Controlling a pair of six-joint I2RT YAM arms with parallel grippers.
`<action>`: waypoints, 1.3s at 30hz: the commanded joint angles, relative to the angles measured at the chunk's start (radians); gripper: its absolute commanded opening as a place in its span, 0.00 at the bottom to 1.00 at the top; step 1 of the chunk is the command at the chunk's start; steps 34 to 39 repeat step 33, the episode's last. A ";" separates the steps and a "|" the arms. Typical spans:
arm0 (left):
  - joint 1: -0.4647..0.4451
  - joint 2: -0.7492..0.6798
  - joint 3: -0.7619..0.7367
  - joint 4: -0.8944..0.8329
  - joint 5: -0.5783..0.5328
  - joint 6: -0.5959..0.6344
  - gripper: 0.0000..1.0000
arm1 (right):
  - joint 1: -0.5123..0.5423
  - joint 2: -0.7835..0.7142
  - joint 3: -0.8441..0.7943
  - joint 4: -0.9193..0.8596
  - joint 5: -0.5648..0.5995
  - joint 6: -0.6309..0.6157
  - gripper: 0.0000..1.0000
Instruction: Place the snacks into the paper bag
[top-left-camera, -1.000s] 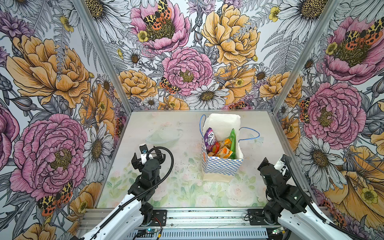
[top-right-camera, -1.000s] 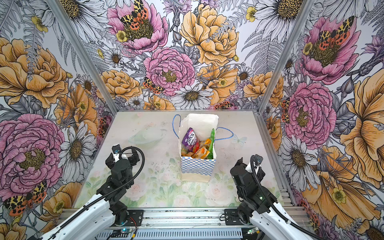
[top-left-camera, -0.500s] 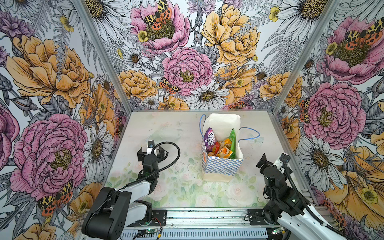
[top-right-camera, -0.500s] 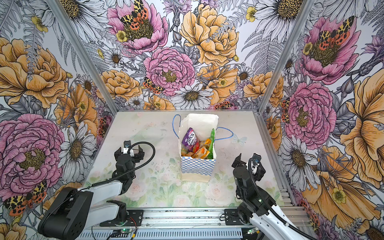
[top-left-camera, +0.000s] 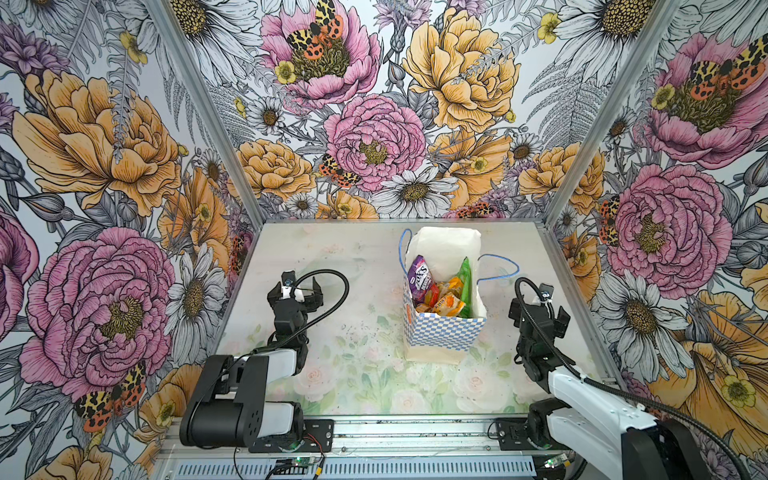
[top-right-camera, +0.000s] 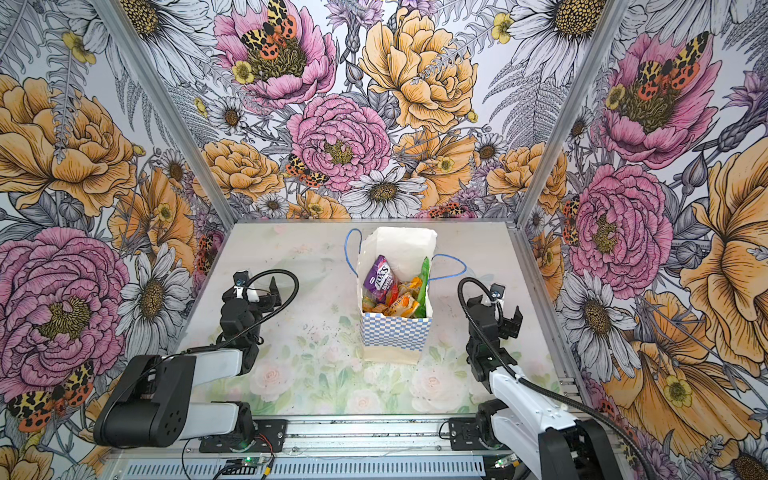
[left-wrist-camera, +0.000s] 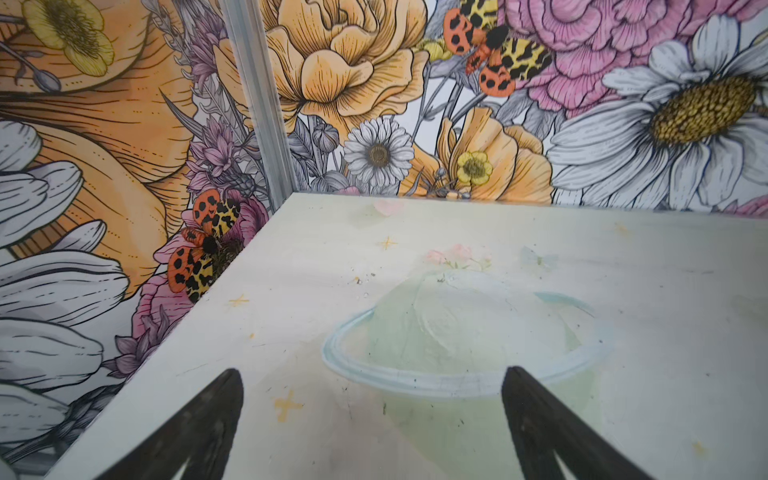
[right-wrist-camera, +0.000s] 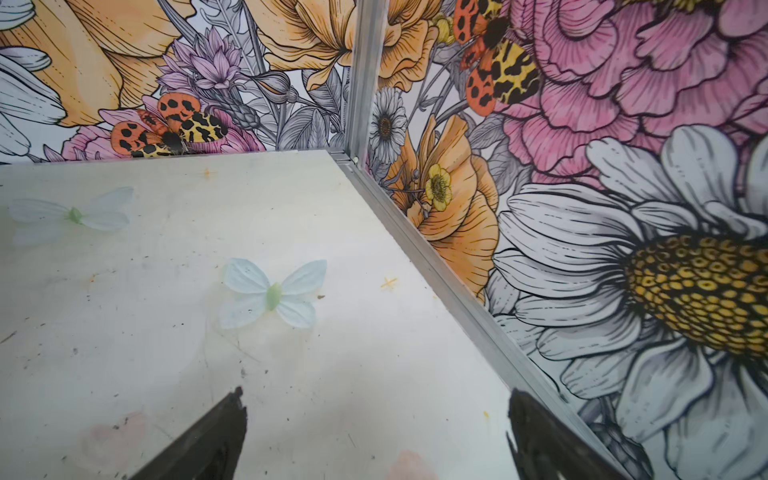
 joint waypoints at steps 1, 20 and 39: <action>0.047 0.148 -0.047 0.311 0.100 -0.079 0.99 | -0.036 0.100 0.009 0.272 -0.150 -0.061 1.00; 0.026 0.098 0.103 -0.043 0.018 -0.085 0.99 | -0.143 0.498 0.155 0.473 -0.393 -0.061 1.00; -0.012 0.100 0.122 -0.077 -0.039 -0.050 0.99 | -0.152 0.500 0.157 0.470 -0.410 -0.060 1.00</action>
